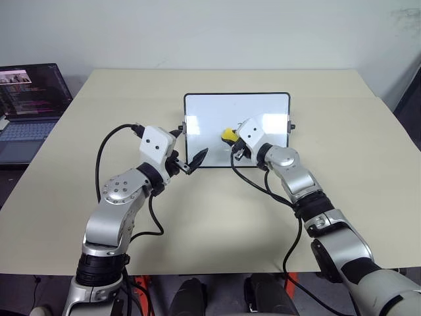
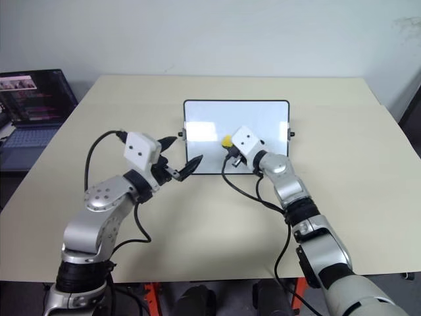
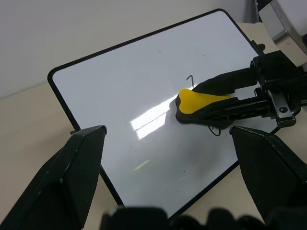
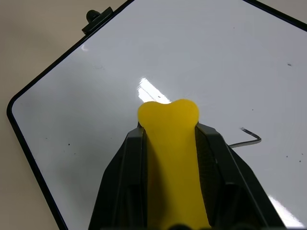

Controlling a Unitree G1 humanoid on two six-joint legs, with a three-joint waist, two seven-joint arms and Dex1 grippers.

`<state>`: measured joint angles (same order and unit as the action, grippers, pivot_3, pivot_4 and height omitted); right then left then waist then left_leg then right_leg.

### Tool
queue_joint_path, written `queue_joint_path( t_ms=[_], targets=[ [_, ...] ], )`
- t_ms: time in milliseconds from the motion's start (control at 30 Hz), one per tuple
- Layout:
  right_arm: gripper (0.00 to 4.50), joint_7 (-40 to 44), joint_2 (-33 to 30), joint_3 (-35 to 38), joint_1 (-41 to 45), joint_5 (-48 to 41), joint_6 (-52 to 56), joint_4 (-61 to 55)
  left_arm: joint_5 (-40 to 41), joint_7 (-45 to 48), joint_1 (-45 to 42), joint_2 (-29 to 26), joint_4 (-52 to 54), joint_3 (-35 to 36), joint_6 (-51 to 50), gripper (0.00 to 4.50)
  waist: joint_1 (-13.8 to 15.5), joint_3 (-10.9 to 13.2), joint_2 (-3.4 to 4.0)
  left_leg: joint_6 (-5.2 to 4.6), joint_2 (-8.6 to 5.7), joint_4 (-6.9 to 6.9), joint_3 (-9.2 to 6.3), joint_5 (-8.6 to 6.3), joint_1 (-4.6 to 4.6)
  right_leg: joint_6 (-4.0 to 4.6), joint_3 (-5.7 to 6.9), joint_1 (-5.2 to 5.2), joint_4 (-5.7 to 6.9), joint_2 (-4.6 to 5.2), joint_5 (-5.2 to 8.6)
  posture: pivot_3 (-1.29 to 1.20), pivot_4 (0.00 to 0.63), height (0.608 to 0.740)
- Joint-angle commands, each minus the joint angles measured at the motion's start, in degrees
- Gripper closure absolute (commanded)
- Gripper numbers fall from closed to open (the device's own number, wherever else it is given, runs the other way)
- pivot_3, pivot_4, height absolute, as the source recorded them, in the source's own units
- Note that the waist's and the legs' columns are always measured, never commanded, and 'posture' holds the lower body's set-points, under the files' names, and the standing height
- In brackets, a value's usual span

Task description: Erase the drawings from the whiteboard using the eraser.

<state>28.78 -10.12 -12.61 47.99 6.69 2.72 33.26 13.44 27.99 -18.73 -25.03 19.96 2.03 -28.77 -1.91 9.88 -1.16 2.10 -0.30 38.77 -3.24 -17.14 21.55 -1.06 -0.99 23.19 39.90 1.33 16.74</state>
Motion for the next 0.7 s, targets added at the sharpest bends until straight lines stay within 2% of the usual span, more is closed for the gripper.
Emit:
queue_joint_path(
  t_ms=[33, 433, 700],
  targets=[
    [3.4, -0.18, -1.17, 1.31, 0.02, -0.17, 2.51, -1.69, 0.45, -0.35, -0.57, 0.01, 1.38, 0.46, 0.33, 0.0, 0.05, 0.0, 0.0, 0.0, 0.0, 0.0, 0.0, 0.0, 0.0, 0.0, 0.0, 0.0, 0.0, 0.0, 0.0, 0.0, 0.15, 0.74],
    [3.4, -0.38, -4.65, 6.29, 3.67, -3.47, 8.38, -10.63, 0.41, 0.66, -2.38, 0.68, -0.99, -0.74, 1.5, 0.0, 0.19, 0.01, 0.01, 0.01, -0.01, -0.03, -0.06, 0.0, 0.24, 0.0, 0.06, 0.12, -0.2, 0.01, 0.0, 0.0, 0.15, 0.74],
    [3.4, -3.04, -6.61, 8.17, 6.87, -2.72, 6.05, -4.76, 0.48, 1.25, -3.16, 0.89, -2.01, -1.38, 2.12, 0.0, 0.06, 0.02, 0.01, 0.01, 0.01, -0.12, -0.03, 0.0, 0.32, 0.0, 0.04, 0.15, -0.39, 0.01, 0.0, 0.0, 0.15, 0.74]
  ],
)
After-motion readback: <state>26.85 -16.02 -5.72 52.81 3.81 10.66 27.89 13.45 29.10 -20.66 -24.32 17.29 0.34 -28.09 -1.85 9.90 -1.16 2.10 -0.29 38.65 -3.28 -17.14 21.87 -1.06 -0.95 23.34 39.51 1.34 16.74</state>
